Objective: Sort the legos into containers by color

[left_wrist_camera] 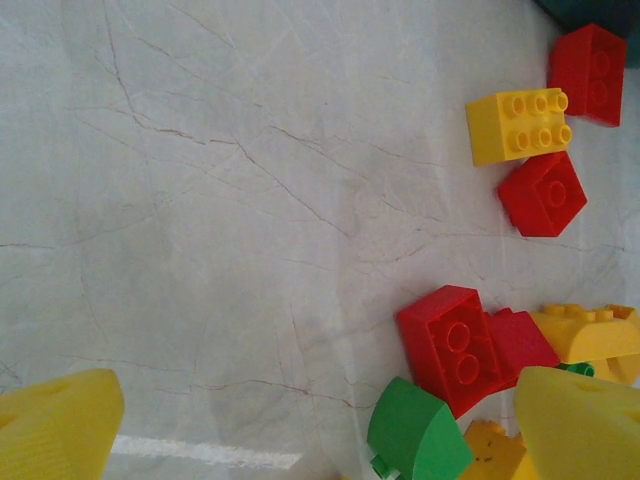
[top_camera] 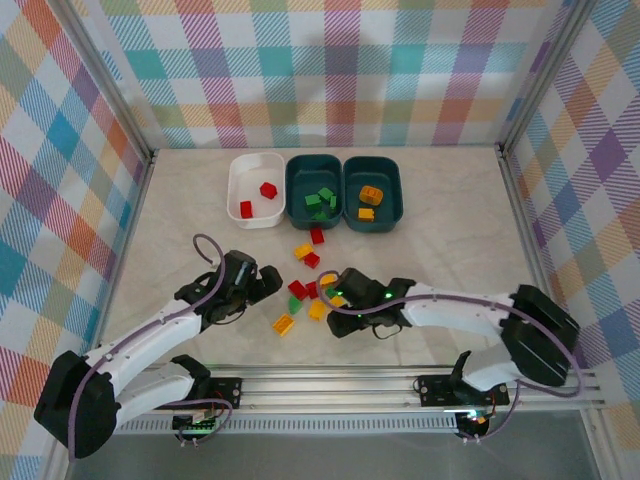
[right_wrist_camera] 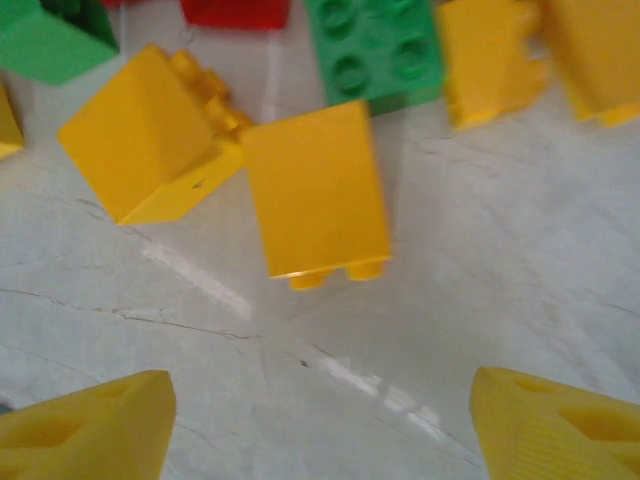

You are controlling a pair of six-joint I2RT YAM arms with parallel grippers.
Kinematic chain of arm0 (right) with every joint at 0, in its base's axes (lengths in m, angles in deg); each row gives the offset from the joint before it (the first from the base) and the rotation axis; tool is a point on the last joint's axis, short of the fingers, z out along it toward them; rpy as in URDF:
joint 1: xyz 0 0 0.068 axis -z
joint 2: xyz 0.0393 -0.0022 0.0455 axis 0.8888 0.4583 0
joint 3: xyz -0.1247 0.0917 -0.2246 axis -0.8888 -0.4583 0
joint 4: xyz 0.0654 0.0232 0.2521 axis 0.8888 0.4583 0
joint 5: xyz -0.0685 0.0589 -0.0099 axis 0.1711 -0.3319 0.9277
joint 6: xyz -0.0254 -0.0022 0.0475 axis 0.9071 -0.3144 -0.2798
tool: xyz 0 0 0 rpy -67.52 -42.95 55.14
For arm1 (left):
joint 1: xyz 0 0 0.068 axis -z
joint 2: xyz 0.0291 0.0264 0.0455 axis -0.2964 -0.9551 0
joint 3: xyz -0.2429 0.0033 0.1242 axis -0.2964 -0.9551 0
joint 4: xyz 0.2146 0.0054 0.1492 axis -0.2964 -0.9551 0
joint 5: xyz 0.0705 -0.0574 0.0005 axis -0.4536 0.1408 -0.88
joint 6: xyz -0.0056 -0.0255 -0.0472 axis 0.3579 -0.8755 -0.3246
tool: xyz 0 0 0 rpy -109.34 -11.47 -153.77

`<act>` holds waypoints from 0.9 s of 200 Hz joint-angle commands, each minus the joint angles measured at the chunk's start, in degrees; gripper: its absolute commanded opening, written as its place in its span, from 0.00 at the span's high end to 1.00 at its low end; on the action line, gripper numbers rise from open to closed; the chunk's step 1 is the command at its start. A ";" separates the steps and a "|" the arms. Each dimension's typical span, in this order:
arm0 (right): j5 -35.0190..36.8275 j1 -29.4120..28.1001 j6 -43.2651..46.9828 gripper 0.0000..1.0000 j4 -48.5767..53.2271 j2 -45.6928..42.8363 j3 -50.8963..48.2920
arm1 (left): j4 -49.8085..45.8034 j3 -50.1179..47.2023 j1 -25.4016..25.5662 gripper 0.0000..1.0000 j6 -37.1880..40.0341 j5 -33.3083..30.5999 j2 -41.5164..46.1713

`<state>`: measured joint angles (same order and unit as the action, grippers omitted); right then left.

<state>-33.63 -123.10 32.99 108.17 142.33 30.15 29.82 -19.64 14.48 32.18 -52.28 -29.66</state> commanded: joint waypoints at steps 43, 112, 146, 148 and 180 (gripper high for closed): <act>6.67 -0.19 4.42 0.35 -1.60 8.25 5.08 | -6.94 -0.62 -0.35 0.00 0.59 -3.27 9.20; 8.74 -0.20 7.23 0.51 -4.72 10.44 5.33 | -9.46 -1.84 -0.52 0.00 -0.24 -4.03 13.63; 8.96 -0.20 8.48 0.62 -5.66 10.44 5.20 | -9.15 -2.27 -0.52 0.00 -0.69 -3.77 13.79; 8.95 -0.23 8.45 0.63 -5.55 10.34 5.18 | -9.12 -2.28 -0.52 0.00 -0.69 -3.69 13.75; 8.17 -0.24 7.62 0.68 -3.13 5.56 3.75 | -9.45 -2.02 -0.52 0.00 -0.58 -3.42 13.92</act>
<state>-25.43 -123.34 40.54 103.38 152.10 34.17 21.54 -21.30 14.44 31.99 -55.10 -16.53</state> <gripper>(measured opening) 0.338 0.999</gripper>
